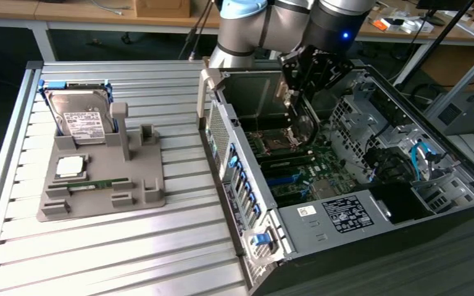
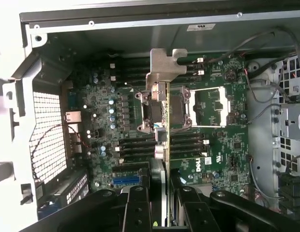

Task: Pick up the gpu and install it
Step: 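Pick up the gpu and move the gpu toward the slot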

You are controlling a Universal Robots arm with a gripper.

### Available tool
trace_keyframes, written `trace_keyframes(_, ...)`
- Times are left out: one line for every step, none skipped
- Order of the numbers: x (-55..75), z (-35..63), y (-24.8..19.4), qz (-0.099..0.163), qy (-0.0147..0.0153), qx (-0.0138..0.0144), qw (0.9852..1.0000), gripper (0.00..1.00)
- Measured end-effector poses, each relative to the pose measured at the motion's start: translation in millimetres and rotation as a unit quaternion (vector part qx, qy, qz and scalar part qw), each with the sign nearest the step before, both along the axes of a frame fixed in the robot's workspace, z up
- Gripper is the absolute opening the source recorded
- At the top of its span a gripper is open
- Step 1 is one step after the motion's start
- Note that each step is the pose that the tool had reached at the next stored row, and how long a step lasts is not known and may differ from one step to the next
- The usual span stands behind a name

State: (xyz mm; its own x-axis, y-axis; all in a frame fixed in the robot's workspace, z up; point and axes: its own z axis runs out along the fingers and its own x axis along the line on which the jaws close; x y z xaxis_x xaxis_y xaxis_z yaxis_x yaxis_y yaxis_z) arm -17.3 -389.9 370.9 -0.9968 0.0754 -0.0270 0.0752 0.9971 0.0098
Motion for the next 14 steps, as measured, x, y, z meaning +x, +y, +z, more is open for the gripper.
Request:
trace_keyframes(0.5, -0.3, 0.0, 0.000, 0.0000, 0.0000, 1.0000, 0.27)
trace_keyframes(1.0, -0.6, 0.0, 0.000, 0.0000, 0.0000, 1.0000, 0.27)
trace_keyframes(1.7, -1.0, 0.0, 0.000, 0.0000, 0.0000, 1.0000, 0.27)
trace_keyframes(2.1, -1.3, -0.1, 0.000, 0.0000, 0.0000, 1.0000, 0.27)
trace_keyframes(2.5, -1.6, -0.1, 0.000, 0.0000, 0.0001, 1.0000, 0.27)
trace_keyframes(2.9, -1.8, -0.1, 0.000, 0.0000, 0.0001, 1.0000, 0.27)
trace_keyframes(3.4, -2.1, -0.1, 0.000, 0.0000, 0.0001, 1.0000, 0.27)
trace_keyframes(3.9, -2.5, -0.1, 0.000, 0.0000, 0.0001, 1.0000, 0.27)
trace_keyframes(4.4, -2.7, -0.1, 0.000, 0.0000, 0.0000, 1.0000, 0.27)
trace_keyframes(5.0, -3.1, -0.1, 0.000, 0.0000, 0.0000, 1.0000, 0.27)
trace_keyframes(5.7, -3.5, -0.2, 0.000, 0.0000, 0.0001, 1.0000, 0.27)
trace_keyframes(6.5, -3.8, -0.2, 0.000, 0.0000, 0.0001, 1.0000, 0.27)
trace_keyframes(7.5, -4.1, -0.2, 0.000, 0.0000, 0.0001, 1.0000, 0.27)
trace_keyframes(8.7, -4.4, -0.2, 0.000, 0.0000, 0.0001, 1.0000, 0.27)
